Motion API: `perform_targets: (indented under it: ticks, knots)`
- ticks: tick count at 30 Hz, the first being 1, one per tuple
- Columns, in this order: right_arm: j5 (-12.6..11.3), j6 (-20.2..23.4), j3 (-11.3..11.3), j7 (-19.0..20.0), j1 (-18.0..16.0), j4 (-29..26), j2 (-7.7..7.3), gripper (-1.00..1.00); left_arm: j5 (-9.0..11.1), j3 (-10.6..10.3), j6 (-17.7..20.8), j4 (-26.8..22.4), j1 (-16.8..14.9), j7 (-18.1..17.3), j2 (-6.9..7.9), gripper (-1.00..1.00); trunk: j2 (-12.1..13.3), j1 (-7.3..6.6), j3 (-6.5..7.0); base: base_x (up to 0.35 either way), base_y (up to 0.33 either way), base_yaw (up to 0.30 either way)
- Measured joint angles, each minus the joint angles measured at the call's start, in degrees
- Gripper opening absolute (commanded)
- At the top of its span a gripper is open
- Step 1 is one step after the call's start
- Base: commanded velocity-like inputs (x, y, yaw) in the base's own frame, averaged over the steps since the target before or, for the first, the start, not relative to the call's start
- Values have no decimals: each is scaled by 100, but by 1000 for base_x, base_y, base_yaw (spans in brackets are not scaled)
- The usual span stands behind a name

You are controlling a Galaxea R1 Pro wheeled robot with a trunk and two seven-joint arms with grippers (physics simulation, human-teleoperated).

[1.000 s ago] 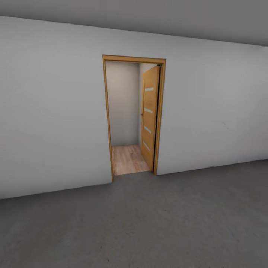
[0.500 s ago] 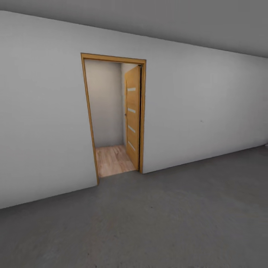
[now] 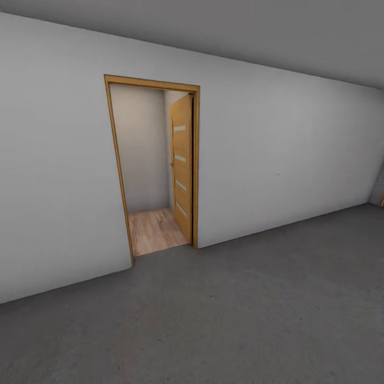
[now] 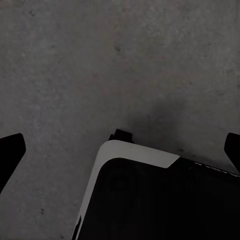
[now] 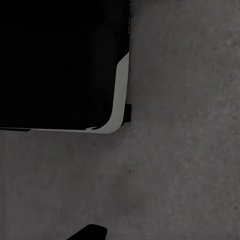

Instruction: Move the two storage containers from the living room to the garage. In the garage, place one container on the floor and stack the other container on top of it (either order is fine).

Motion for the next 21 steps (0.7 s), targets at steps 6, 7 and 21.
perform_targets:
  ticks: [6,7,21]
  knots:
    - [6,2,1,0,0,-1,-3,100,-1,7,0,0,2,1,-2,100,0,0,0,0,0,-1]
    - [6,2,1,0,0,-1,-3,100,-2,11,0,-3,1,1,-4,100,0,0,0,0,0,0]
    - [21,10,8,1,0,-1,5,100,-38,-14,84,-8,0,-3,-5,100,0,-3,0,197,0,0]
